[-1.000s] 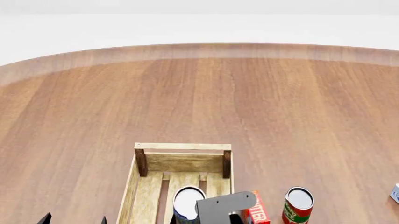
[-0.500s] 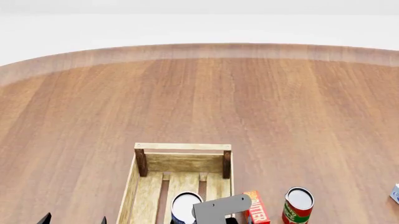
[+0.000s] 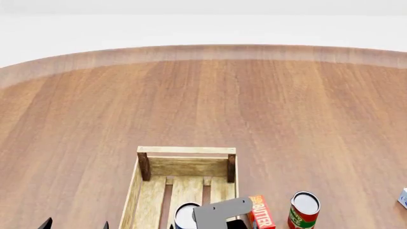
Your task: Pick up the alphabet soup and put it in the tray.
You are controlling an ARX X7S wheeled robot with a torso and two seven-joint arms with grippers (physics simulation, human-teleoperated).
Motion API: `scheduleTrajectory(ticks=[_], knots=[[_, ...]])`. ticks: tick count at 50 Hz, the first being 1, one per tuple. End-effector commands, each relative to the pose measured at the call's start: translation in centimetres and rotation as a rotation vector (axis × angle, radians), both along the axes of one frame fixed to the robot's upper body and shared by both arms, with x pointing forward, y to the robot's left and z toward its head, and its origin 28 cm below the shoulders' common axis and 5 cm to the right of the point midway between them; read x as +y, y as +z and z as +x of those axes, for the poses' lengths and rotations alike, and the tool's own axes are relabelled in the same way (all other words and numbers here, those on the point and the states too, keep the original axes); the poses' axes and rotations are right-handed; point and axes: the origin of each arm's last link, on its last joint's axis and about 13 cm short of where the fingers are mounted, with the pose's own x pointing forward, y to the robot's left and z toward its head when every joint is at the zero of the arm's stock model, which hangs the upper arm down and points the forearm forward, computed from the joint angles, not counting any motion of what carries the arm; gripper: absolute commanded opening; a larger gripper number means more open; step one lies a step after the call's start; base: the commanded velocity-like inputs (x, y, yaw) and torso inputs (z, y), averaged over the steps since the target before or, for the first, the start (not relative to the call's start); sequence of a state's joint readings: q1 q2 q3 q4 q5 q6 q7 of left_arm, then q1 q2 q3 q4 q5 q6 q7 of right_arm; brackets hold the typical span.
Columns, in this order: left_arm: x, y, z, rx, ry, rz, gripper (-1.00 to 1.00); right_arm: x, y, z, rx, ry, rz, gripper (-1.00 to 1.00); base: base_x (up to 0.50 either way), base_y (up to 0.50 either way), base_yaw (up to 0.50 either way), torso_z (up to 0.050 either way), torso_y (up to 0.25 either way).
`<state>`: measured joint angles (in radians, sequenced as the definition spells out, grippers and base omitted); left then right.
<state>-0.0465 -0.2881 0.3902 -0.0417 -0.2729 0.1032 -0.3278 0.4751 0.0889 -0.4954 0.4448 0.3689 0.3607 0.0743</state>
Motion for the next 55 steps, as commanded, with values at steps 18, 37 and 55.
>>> scheduleTrajectory(ticks=[18, 37, 55], knots=[[0.0, 0.1, -0.1, -0.004, -0.002, 0.000, 1.00, -0.8, 2.1, -2.0, -0.058, -0.023, -0.006, 1.00, 0.00, 0.00, 0.00, 0.000, 0.000], [0.1, 0.4, -0.1, -0.022, 0.005, 0.009, 1.00, -1.0, 5.4, -3.9, -0.165, -0.016, 0.006, 1.00, 0.00, 0.00, 0.00, 0.000, 0.000], [0.3, 1.6, -0.3, -0.054, 0.025, -0.002, 1.00, -1.4, 8.5, -6.1, -0.272, -0.027, 0.031, 1.00, 0.00, 0.00, 0.00, 0.000, 0.000]])
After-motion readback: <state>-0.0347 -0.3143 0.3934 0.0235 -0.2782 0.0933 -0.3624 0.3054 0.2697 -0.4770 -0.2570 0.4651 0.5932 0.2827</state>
